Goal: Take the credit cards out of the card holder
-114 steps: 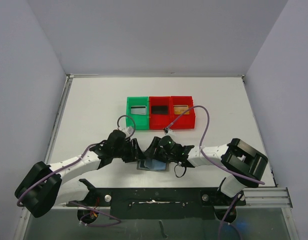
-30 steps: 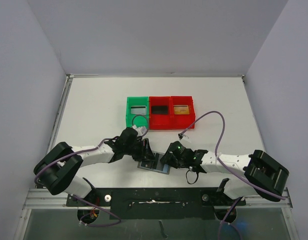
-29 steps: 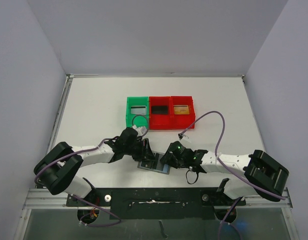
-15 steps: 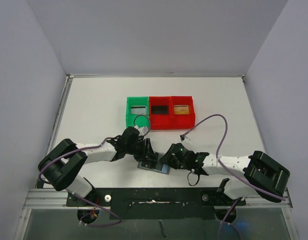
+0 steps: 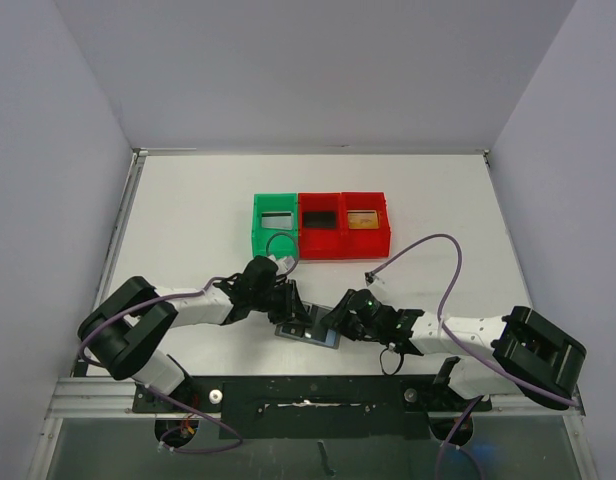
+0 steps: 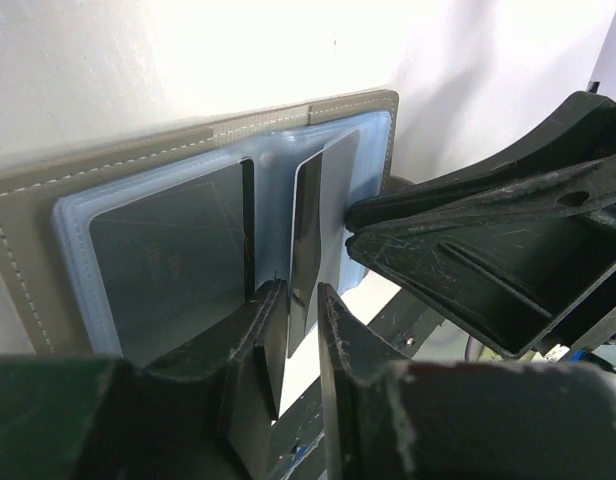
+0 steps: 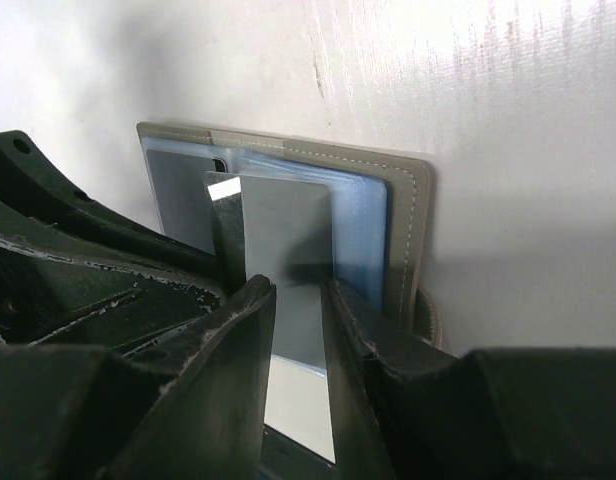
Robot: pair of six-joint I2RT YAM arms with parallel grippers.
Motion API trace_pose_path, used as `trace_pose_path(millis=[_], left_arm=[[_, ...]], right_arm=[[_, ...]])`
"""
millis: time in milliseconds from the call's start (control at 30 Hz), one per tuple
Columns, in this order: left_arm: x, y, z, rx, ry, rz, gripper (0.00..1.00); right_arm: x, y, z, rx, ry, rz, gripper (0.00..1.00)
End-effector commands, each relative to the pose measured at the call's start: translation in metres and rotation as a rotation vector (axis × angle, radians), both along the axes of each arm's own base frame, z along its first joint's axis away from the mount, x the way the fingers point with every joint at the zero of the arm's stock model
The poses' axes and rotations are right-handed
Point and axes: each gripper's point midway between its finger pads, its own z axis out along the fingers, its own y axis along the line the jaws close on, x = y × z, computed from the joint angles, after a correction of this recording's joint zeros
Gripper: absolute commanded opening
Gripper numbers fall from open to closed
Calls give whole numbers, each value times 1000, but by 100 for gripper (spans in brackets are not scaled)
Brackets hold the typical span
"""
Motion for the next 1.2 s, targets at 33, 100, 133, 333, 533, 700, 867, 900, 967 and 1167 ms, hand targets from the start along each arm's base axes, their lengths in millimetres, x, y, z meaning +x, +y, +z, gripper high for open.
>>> trace_pose_path(millis=[33,100,133,333,533,700,867,900,967,1167], left_arm=[[1,-11,13,-75,-10,-15,14],[3,-10,13,-65,-15,-9,12],[3,-9,13,-57,-18,-7,10],[5,-5,13,-36,-18,-12,1],[14,2,13,23,-55,1,1],[17,8,15,36,-63,10,1],[18,12,18,38,-73,10,1],[19,12,18,37,-75,10,1],[19,11,19,34,-77,7,1],[21,9,22,25,-84,8,1]], right_arm=[[-11,-21,-23,-102,53,0,29],[-10,-22,-23,-107,54,-4,29],[-10,-23,-24,-112,55,-6,29],[-10,-25,-23,-119,54,-7,29],[-11,-28,-26,-145,65,-9,29],[-9,-28,-26,-172,63,6,29],[-7,-26,-23,-182,55,15,29],[-6,-24,-20,-179,51,21,29],[-1,-21,-12,-178,25,42,29],[17,-1,32,-114,-94,104,30]])
